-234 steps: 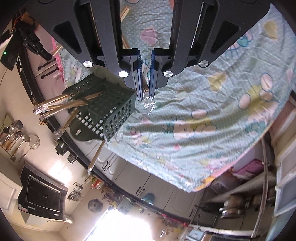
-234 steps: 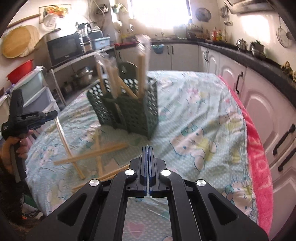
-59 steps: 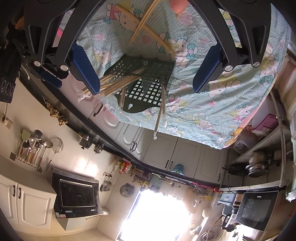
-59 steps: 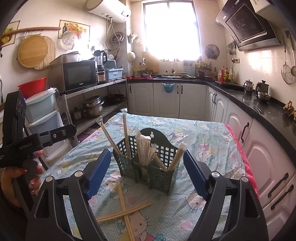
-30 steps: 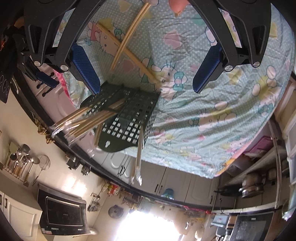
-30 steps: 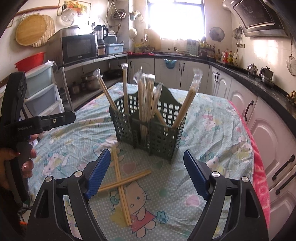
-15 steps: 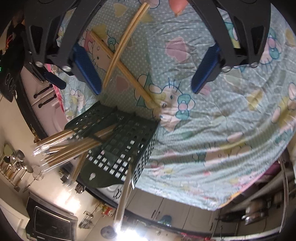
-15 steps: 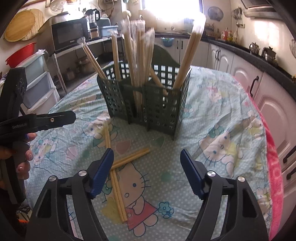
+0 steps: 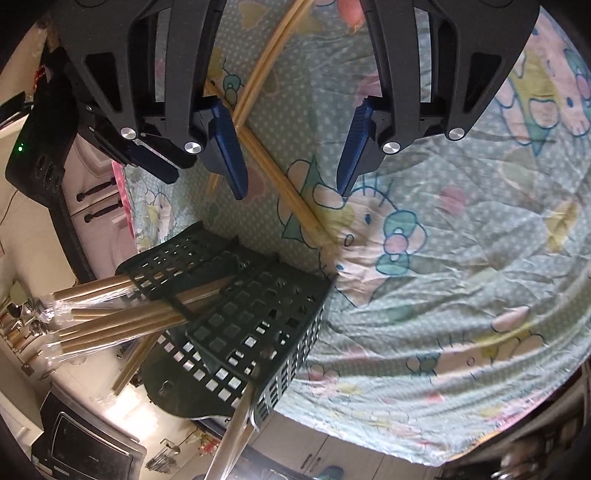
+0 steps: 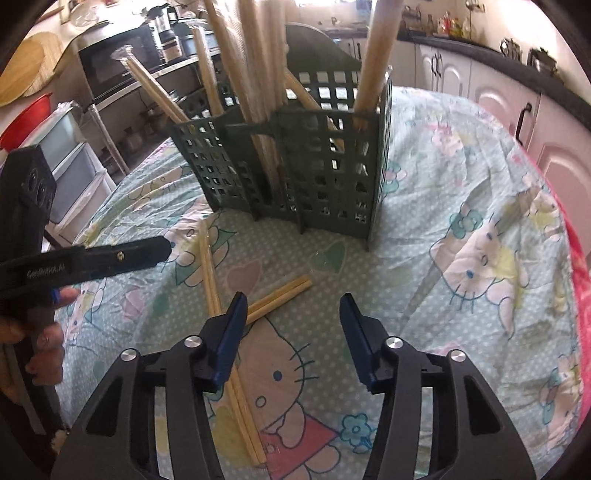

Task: Organize utensils
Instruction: 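Close the left tool on a chopstick while the right tool grasps another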

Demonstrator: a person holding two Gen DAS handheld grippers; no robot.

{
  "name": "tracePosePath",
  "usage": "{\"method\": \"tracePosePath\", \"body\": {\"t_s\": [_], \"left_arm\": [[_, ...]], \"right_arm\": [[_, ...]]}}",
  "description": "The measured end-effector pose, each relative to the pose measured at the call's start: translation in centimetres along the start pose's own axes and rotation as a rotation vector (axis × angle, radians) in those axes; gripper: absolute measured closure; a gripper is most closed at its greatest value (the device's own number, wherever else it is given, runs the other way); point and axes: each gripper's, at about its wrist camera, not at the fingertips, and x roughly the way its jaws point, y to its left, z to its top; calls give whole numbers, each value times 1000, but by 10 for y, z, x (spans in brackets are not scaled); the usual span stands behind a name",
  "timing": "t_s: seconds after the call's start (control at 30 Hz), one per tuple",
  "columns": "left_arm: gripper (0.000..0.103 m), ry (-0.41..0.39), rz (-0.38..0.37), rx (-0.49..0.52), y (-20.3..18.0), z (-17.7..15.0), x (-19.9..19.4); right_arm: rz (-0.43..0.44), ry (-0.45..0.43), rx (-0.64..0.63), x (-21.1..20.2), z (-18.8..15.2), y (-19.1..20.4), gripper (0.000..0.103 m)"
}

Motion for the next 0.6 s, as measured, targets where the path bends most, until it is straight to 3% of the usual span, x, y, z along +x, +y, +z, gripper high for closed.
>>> {"method": "tracePosePath", "body": {"t_s": [0.6], "left_arm": [[64,33,39,-77,7,28,41]], "right_arm": [[57,91,161,34,13,-12,74]]}}
